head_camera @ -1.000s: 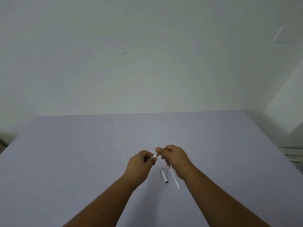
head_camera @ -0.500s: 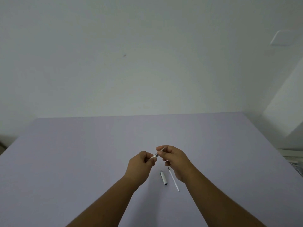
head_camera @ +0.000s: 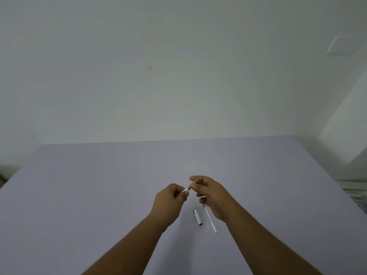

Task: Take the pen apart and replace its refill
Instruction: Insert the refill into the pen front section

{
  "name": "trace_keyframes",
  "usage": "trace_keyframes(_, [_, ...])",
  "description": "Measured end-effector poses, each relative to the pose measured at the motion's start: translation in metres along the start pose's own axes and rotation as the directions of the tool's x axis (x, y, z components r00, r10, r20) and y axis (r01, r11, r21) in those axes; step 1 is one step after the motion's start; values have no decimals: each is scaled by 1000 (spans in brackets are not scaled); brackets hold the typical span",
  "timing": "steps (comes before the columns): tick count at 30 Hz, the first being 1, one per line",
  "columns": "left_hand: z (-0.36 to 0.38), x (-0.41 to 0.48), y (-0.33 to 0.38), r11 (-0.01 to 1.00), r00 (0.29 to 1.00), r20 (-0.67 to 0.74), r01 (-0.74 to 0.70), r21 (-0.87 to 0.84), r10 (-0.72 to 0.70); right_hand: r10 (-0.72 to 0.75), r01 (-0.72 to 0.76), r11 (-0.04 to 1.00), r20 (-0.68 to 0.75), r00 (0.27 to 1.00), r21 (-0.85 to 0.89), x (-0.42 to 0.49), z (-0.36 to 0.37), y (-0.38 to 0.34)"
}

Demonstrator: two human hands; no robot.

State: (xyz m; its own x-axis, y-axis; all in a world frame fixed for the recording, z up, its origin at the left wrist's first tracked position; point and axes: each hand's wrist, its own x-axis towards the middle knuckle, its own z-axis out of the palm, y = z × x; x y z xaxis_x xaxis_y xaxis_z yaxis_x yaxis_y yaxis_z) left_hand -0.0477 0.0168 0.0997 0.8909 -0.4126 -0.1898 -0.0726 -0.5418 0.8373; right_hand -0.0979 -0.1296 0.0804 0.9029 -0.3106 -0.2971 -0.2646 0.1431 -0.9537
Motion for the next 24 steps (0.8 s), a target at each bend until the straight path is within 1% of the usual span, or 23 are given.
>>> trace_keyframes(2, [1, 0, 1, 1000, 1000, 15, -11, 7, 11, -4, 3, 1000, -18, 1000, -12, 0, -1, 0])
trace_keyframes(5, [4, -2, 4, 999, 999, 27, -35, 5, 34, 47, -52, 997, -89, 995, -56, 1, 0, -3])
trace_keyframes(9, [3, -2, 5, 1000, 1000, 9, -29, 7, 29, -14, 14, 1000, -18, 1000, 21, 0, -4, 0])
trace_keyframes(11, [4, -3, 6, 999, 999, 17, -42, 7, 42, -10, 8, 999, -59, 998, -36, 0, -3, -1])
trace_keyframes(13, [4, -4, 7, 999, 999, 12, -46, -1, 46, 23, -33, 995, -105, 994, -97, 1, -1, -3])
trace_keyframes(17, [2, -4, 8, 999, 999, -8, -35, 0, 35, -32, 31, 999, -14, 999, -28, -1, -3, -2])
trace_keyframes(19, [2, -5, 9, 999, 999, 7, -45, 5, 45, -21, 19, 999, -38, 999, -51, -2, -2, -3])
trace_keyframes(21, [3, -6, 9, 999, 998, 18, -54, 8, 54, 25, -34, 995, -88, 996, -98, -3, -1, -4])
trace_keyframes(22, [3, -6, 9, 999, 998, 17, -53, 3, 53, 34, -43, 994, -91, 995, -99, -3, -1, -4])
trace_keyframes(24, [3, -7, 9, 999, 999, 9, -45, -13, 45, 11, -13, 999, -37, 999, -44, -4, -3, -4])
